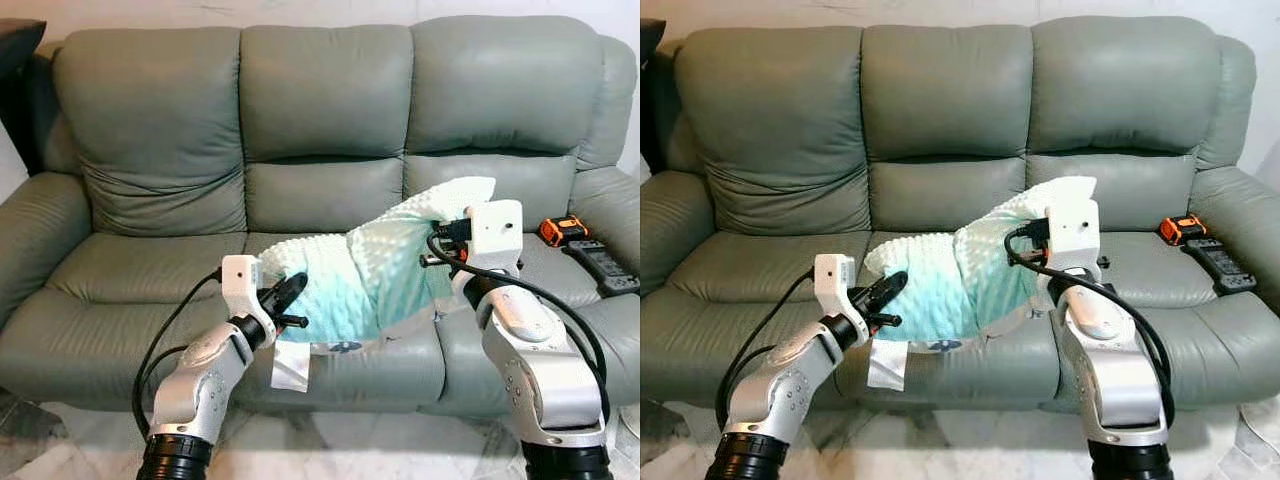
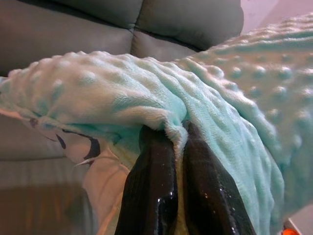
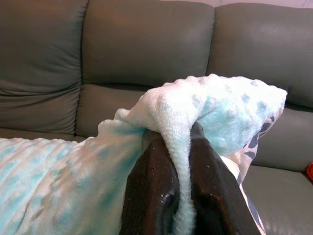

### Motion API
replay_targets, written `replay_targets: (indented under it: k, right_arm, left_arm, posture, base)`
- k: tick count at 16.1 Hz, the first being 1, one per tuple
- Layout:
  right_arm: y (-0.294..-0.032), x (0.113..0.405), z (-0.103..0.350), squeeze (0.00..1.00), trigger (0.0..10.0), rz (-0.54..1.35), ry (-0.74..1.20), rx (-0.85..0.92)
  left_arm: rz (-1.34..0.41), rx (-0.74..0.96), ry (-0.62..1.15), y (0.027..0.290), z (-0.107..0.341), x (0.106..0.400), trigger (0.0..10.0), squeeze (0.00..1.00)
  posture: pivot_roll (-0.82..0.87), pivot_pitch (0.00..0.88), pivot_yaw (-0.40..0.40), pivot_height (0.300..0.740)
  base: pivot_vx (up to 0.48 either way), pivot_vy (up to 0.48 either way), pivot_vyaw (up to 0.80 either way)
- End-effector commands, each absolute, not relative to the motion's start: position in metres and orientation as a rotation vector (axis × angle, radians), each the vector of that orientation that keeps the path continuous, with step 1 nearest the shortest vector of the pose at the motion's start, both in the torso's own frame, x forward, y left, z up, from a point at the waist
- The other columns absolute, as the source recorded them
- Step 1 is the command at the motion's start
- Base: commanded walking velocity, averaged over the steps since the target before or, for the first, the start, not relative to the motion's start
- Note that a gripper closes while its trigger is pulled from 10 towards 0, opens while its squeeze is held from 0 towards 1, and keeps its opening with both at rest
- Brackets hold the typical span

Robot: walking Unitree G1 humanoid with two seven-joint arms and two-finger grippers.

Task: Move the pillow to the sofa

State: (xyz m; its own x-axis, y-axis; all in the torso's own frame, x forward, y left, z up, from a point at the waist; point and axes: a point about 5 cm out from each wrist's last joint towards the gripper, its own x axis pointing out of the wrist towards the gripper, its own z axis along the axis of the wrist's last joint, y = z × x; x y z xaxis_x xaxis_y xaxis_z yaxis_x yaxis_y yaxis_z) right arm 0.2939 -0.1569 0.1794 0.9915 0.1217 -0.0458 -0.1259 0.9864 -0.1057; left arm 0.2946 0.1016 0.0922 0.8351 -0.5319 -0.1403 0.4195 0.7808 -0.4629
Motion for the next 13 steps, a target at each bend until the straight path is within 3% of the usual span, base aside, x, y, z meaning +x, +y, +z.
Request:
replay_targets:
  k: [1,13]
  right_arm:
    - [-0.1522,0.2945,0.1837,0.0,10.0,0.145,0.023,-0.111]
    - [-0.1513,0.2945,0.1827,0.0,10.0,0.146,0.03,-0.114]
  left_arm:
    - [-0.543,-0.43,0.246,0.1006,0.0981,0.2963,10.0,0.0]
    - [-0.559,-0.418,0.255,0.0986,0.097,0.2954,10.0,0.0]
  posture:
    - [-0.16,0.0,0.025,0.74]
    - [-0.16,0.0,0.026,0.74]
  base:
    - [0.375,0.0,0.0]
    - [0.421,0.0,0.0]
